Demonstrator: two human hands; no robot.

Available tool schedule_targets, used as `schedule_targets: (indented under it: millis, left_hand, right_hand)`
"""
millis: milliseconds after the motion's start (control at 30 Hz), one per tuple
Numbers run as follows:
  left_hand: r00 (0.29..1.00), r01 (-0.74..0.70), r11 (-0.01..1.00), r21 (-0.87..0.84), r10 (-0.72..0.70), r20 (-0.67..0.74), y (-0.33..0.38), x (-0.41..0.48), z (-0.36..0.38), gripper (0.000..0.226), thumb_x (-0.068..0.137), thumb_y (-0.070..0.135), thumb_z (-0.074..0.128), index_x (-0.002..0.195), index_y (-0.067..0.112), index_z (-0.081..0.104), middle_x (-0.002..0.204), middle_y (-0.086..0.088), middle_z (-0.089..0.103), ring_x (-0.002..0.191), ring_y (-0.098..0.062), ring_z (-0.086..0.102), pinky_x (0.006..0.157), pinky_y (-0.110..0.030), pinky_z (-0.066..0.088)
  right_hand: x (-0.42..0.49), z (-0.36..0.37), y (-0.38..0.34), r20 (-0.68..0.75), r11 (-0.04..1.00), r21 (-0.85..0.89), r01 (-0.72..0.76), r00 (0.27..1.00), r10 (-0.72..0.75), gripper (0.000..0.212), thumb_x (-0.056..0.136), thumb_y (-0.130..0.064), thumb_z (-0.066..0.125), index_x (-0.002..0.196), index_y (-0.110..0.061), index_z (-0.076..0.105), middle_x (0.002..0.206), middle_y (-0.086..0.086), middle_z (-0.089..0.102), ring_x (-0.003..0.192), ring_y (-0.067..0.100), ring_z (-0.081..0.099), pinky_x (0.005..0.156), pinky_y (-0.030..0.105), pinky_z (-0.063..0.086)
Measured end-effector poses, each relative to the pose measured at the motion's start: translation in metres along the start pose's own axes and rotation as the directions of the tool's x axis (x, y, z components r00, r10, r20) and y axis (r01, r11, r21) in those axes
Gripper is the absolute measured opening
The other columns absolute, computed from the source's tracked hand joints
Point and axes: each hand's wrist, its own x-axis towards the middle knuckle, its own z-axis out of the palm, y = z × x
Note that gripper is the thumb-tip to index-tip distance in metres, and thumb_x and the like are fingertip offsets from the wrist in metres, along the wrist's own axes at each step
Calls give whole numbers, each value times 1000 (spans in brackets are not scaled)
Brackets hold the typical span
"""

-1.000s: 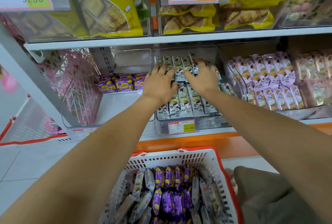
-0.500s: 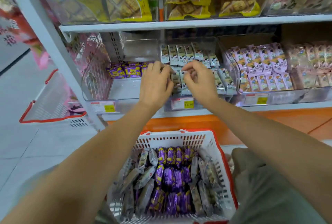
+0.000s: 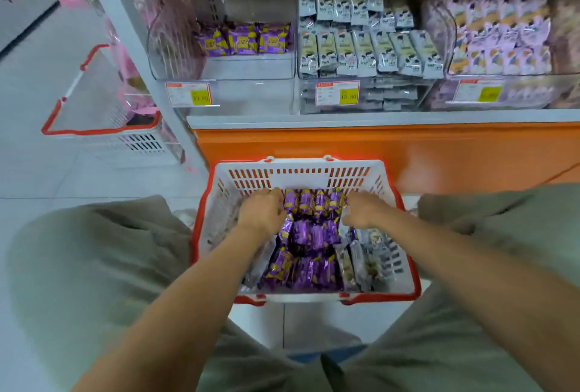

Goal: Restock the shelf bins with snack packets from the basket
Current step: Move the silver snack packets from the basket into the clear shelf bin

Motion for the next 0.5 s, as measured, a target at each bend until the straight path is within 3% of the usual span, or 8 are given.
schedule_targets:
  millis: [67,133,200,233,367,500]
  left_hand:
    - [987,-4,999,47,-4,160,3,2,21,44,98,27,50,138,11,42,132,-16,50,113,-34,53,90,-43,49]
    - [965,-51,997,49,37,259,12,5,39,49,100,29,49,144,13,37,138,-15,47,118,-35,51,93,-44,47]
    - [943,-102,995,-7,99,317,26,10,55,48,101,30,48,145,14,37,139,-14,45,119,-34,50,94,-44,46]
    - [930,-118,992,-47,127,346,34,13,63,48,101,30,48,145,14,37,140,-15,45,120,-34,49,95,-44,45]
    - [884,-89,978,-190,166,438,65,31,87,45,100,27,49,140,9,41,135,-17,50,118,-33,51,92,-39,46]
    - [881,45,956,-290,99,463,87,49,105,37,96,26,50,127,4,48,121,-19,57,109,-36,56,84,-37,44]
  right_hand:
    - [3,21,14,-36,984,-159,-74,997,69,65,91,-35,59,146,-12,32,130,11,51,117,33,50,100,42,42]
    - [2,37,23,-42,936,-311,-167,986,163,75,89,-35,58,150,-8,22,149,15,34,139,39,27,115,45,21]
    - [0,48,28,10,898,-403,-176,980,197,81,91,-27,52,151,2,7,159,21,13,147,40,1,119,49,2]
    - [-4,52,29,28,887,-434,-155,982,186,81,92,-23,50,151,4,1,159,22,9,147,40,-2,119,51,-3]
    - [-7,60,35,-72,878,-473,-77,996,48,76,89,-16,55,149,2,13,145,19,40,138,37,28,117,56,-1]
    - [-6,63,45,-149,921,-389,-34,988,-26,73,85,-4,54,149,-2,19,137,15,46,130,33,38,117,53,-3]
